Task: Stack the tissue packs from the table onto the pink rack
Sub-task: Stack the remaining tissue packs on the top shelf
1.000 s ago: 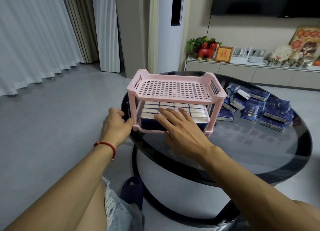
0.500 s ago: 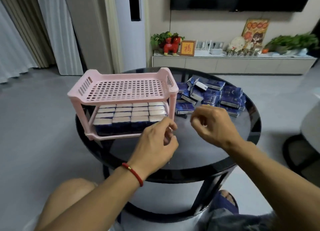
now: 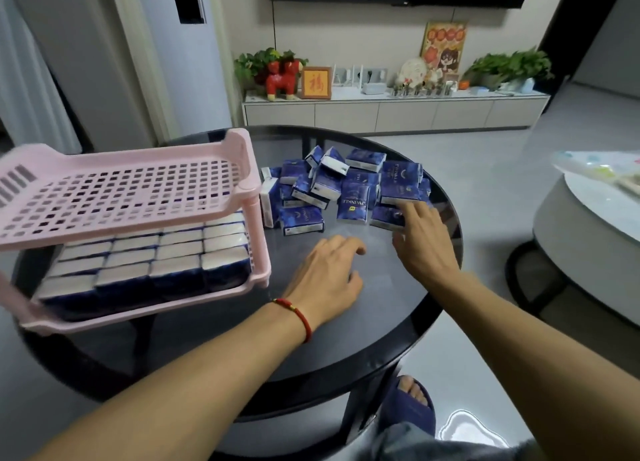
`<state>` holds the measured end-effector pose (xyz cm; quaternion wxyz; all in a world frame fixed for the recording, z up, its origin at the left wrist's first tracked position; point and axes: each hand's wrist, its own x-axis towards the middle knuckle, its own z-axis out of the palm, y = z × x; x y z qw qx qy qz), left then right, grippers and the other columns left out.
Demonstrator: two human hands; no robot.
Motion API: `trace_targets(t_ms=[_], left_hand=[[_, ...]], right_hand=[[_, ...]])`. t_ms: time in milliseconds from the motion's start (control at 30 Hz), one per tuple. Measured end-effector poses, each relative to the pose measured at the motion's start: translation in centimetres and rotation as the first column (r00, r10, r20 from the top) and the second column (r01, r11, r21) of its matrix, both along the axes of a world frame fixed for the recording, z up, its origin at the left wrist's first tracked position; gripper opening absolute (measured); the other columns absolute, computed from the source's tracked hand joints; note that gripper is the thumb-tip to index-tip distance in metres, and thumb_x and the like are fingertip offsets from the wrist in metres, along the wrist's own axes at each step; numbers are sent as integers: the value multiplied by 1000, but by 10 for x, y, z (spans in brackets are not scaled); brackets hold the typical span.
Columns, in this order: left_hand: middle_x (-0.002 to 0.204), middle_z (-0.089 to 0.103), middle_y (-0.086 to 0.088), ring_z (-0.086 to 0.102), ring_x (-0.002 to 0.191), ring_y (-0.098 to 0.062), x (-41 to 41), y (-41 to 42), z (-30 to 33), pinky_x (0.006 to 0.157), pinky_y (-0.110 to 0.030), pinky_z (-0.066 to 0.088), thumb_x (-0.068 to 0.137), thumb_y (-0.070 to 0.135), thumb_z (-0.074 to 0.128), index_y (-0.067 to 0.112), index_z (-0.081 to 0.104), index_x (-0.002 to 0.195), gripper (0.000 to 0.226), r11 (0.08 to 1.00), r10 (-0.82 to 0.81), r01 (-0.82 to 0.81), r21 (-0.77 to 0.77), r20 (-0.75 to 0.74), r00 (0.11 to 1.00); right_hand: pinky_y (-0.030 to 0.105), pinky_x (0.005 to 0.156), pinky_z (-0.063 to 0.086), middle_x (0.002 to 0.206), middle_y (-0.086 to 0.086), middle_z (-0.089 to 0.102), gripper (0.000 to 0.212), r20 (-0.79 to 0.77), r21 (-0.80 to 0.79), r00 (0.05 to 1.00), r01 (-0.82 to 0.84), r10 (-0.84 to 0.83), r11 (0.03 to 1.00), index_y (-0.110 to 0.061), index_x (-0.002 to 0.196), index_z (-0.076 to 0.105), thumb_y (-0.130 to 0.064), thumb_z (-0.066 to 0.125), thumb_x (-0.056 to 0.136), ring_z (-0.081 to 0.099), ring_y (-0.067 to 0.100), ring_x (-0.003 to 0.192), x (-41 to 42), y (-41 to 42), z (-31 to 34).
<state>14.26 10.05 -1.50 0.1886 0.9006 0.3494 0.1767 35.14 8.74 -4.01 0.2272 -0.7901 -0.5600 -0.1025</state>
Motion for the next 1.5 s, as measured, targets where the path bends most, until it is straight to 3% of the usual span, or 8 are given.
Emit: trace_targets(t_ms=[333, 500, 733, 933, 1033, 1133, 1233, 1500], left_hand=[[148, 41, -5, 40, 138, -21, 14, 2, 4, 113, -27, 31, 96, 25, 66, 16, 42, 150, 60, 999, 22, -16, -28, 230, 973], [135, 57, -4, 42, 127, -24, 11, 3, 1, 109, -36, 37, 96, 36, 64, 22, 54, 142, 49, 995, -54, 57, -79, 31, 998], [126, 58, -6, 47, 116, -25, -5, 6, 0, 100, -38, 43, 95, 11, 55, 16, 55, 135, 40, 1000, 7, -4, 22, -97, 995], [147, 44, -5, 36, 133, -26, -16, -3, 4, 112, -43, 36, 100, 48, 46, 14, 27, 158, 70, 992, -111, 127, 20, -363, 925], [140, 53, -5, 43, 128, -26, -17, -3, 7, 109, -43, 39, 105, 49, 42, 17, 41, 153, 57, 996, -91, 90, -18, -250, 964], [123, 57, -7, 48, 119, -27, -15, 0, 11, 101, -40, 43, 100, 44, 58, 14, 56, 135, 46, 996, -43, 29, -82, -175, 984], [111, 48, -4, 54, 106, -24, -12, -3, 17, 86, -30, 43, 88, 37, 75, 15, 63, 117, 39, 983, 13, -30, -181, -97, 995], [104, 71, -18, 66, 67, -16, -23, -12, 20, 55, -27, 58, 76, -2, 78, 18, 59, 111, 45, 766, 213, -20, -643, 225, 951]], right_hand=[[36, 89, 57, 105, -8, 67, 30, -335, -39, 873, -389, 355, 920, -26, 121, 75, -39, 65, 96, 66, 9, 97, 10, -44, 38], [30, 95, 56, 110, -7, 71, 20, -612, -74, 675, -568, 412, 820, -25, 112, 78, -23, 75, 92, 68, 9, 105, 0, -49, 44], [44, 103, 46, 139, 4, 57, 42, -202, 58, 979, 14, -1, 998, -20, 135, 63, -30, 67, 94, 52, 29, 126, 26, 5, 26], [47, 98, 39, 127, 6, 61, 35, 14, -208, 998, 70, -69, 976, -22, 121, 66, -45, 63, 95, 49, 31, 121, 23, 12, 18], [41, 88, 44, 106, 7, 68, 32, -169, -140, 986, -16, -8, 990, -19, 106, 72, -46, 55, 99, 60, 27, 101, 22, -5, 30], [33, 66, 50, 93, 14, 69, 25, -819, 51, 564, -110, 104, 993, -15, 99, 70, -35, 54, 102, 66, 22, 67, 22, -29, 47], [31, 66, 50, 93, 11, 66, 27, -990, 69, 107, -192, 91, 979, -15, 112, 68, -38, 59, 101, 63, 20, 67, 19, -50, 54], [23, 59, 47, 86, 13, 71, 34, -851, -115, 475, -585, 223, 803, -7, 107, 67, -39, 65, 96, 56, 14, 66, -18, -69, 70]])
